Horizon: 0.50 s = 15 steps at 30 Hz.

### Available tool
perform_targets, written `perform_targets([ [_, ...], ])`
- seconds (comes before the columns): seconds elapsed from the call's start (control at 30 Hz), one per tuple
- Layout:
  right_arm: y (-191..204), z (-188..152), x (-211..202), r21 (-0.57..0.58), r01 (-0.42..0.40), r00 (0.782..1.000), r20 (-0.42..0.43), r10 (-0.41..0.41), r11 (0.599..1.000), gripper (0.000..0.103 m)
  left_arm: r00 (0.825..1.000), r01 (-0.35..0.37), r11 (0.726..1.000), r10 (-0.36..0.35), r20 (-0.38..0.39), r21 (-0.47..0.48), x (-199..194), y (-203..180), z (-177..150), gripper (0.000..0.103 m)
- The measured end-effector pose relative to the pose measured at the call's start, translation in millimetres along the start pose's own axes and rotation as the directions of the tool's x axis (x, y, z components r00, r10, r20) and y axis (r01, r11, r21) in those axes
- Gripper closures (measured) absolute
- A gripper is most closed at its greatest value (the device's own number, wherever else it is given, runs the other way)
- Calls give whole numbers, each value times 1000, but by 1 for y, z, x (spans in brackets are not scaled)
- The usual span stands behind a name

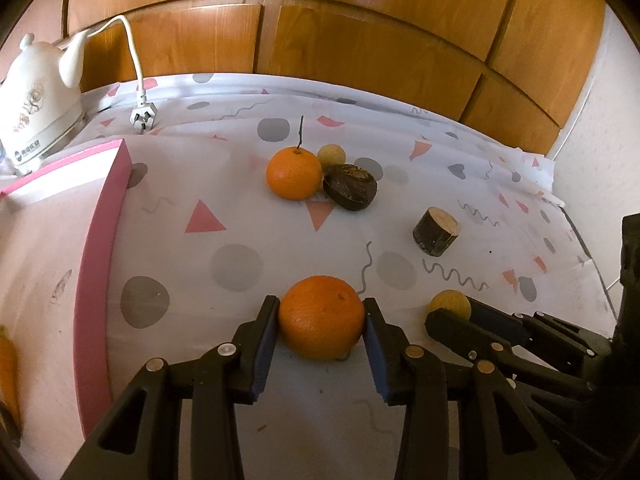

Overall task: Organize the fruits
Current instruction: 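Carry the orange into the tray with the left gripper and release it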

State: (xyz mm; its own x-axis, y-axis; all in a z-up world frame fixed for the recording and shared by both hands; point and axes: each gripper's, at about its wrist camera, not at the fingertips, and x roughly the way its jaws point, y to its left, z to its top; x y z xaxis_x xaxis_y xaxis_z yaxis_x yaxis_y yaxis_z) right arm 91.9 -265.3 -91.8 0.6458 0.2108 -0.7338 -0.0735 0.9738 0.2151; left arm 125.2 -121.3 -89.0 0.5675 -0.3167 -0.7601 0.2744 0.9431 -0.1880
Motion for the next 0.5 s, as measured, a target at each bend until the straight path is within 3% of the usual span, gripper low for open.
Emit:
perform_targets([
  [0.5,10,-2,5,-52,90,996,-4,-90,995,77,999,-38,999,38,-15,18,-10,-3,-2,64],
])
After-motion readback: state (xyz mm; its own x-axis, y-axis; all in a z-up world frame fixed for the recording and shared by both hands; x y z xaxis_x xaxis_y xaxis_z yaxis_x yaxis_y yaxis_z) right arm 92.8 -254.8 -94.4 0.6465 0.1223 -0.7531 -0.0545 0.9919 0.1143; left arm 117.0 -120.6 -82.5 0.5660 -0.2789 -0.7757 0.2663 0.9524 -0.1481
